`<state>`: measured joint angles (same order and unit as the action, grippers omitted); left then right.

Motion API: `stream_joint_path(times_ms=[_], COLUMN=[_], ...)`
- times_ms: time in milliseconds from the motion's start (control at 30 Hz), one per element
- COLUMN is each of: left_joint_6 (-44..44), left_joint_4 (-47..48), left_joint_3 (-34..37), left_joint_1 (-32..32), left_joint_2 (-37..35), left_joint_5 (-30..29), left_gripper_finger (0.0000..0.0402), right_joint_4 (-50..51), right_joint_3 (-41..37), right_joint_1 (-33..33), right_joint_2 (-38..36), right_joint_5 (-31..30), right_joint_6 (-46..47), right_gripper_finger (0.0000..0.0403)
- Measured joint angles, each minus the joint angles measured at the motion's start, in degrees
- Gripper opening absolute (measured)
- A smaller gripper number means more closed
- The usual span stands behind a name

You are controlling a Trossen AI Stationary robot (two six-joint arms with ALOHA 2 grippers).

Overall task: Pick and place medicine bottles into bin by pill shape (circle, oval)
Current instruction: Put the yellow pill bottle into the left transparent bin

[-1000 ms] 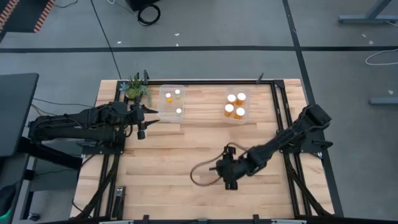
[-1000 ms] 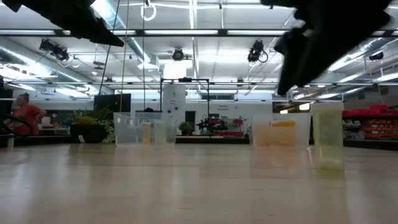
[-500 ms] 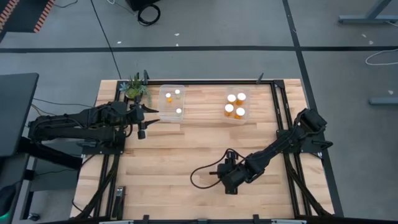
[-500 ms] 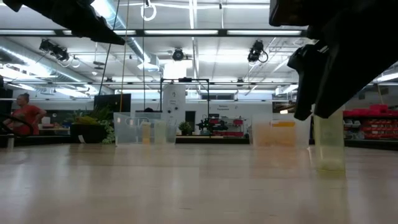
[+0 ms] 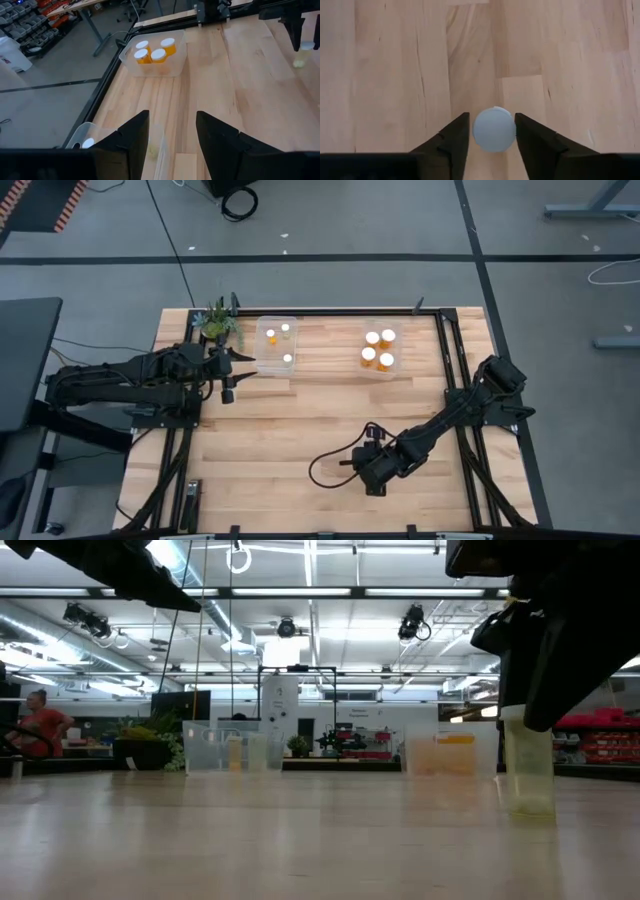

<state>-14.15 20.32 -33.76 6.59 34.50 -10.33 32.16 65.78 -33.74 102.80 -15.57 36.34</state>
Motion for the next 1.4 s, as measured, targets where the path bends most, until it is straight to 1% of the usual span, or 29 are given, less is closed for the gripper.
stream_joint_path(times_ms=[100,200,300,400,567,700,867,967,1167,1267,1400], left_joint_6=[0.00,0.02,0.02,0.02,0.04,-0.02,-0.03,0.00,0.00,1.58,3.16], left_joint_4=[0.00,0.00,-0.02,-0.02,-0.02,-0.04,-0.06,-0.07,-0.86,-3.76,-5.21], left_joint_3=[0.00,0.00,-0.02,-0.01,-0.02,-0.02,-0.02,-0.02,-0.02,-0.07,-0.07], left_joint_1=[0.00,0.00,-0.01,0.00,-0.01,0.00,-0.01,0.00,-0.02,-0.02,-0.09], left_joint_2=[0.00,0.00,0.00,0.00,0.00,0.00,0.00,0.00,0.00,-0.01,0.31], left_joint_5=[0.00,0.00,0.01,0.00,0.00,0.00,0.00,0.00,0.00,0.04,0.07], left_gripper_finger=[0.0172,0.0172,0.0172,0.0172,0.0172,0.0172,0.0172,0.0172,0.0172,0.0172,0.0172], right_joint_4=[-0.02,-0.04,-0.17,-0.75,-2.89,-5.71,-6.89,-8.77,-11.73,-12.97,-11.64], right_joint_3=[0.00,0.00,0.00,0.00,0.01,0.80,3.95,6.02,9.29,11.78,18.55], right_joint_1=[0.30,0.65,1.47,3.97,11.58,18.60,26.52,31.24,40.00,43.75,47.22], right_joint_2=[0.00,0.00,0.00,0.00,0.00,0.00,0.00,0.00,0.93,3.88,10.12], right_joint_5=[0.00,-0.03,-0.97,-2.11,-1.51,2.20,5.36,8.62,12.02,14.50,17.21], right_joint_6=[-0.09,-0.42,-1.53,-4.29,-10.97,-18.47,-28.35,-34.05,-42.46,-44.40,-46.44], right_gripper_finger=[0.0136,0.0124,0.0130,0.0141,0.0137,0.0133,0.0138,0.0138,0.0138,0.0138,0.0138])
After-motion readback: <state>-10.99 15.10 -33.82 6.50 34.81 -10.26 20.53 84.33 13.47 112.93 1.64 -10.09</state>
